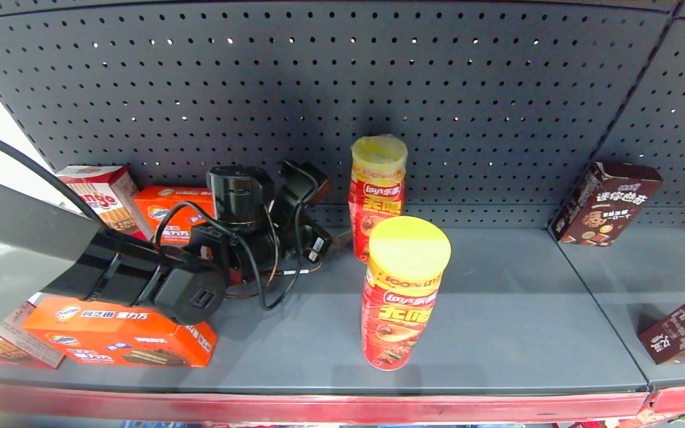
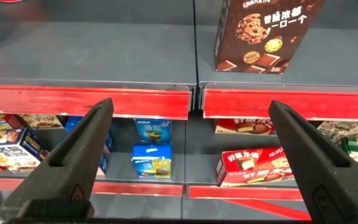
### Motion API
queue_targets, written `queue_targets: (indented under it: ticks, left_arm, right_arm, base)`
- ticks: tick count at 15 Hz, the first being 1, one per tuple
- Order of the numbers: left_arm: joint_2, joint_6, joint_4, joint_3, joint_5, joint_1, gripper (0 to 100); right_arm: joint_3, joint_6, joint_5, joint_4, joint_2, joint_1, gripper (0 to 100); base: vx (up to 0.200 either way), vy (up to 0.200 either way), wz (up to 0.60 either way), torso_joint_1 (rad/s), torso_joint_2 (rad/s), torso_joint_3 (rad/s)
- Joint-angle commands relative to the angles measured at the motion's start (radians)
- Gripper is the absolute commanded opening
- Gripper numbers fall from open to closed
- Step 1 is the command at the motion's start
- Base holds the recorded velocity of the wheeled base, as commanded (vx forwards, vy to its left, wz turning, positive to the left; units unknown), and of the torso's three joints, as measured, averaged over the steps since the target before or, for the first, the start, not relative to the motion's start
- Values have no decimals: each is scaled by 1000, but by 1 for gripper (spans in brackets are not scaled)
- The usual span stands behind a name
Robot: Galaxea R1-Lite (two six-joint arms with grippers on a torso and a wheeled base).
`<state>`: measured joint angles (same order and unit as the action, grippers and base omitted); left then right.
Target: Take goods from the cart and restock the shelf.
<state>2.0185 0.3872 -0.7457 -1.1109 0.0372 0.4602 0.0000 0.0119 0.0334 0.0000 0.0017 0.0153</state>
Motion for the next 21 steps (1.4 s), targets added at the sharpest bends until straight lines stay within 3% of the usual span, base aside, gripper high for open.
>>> queue_targets:
  ticks: [1,5,8,13,16,17,21]
  left_arm:
    - [3,-4,-14,3,-7,2,100]
    - [-90,-24,-44,8,-16,-9,100]
    - [-225,-67,-47,40,-65,-11,100]
    - [-532,-70,-38,292,-99,6,100]
    - [-655,-80,-52,499,-194,35,100]
    - [-673,-105,-57,549,-198,40,100]
    - [-662,-119,-106,525,-200,31,100]
  right_arm:
    - [0,0,0,0,1,0,100]
    - [0,0,0,0,1,0,100]
    - [0,0,0,0,1,0,100]
    - [0,0,0,0,1,0,100]
    - [0,-1,0,0,1,0,100]
    - [0,-9,-6,2,6,0,100]
    - [0,-3,-6,-3,12,-9,100]
  base:
    - [0,0,0,0,0,0]
    - [0,0,0,0,0,0]
    - [0,0,0,0,0,0]
    - [0,0,0,0,0,0]
    - [0,0,0,0,0,0]
    - [0,0,0,0,0,0]
    - [0,0,0,0,0,0]
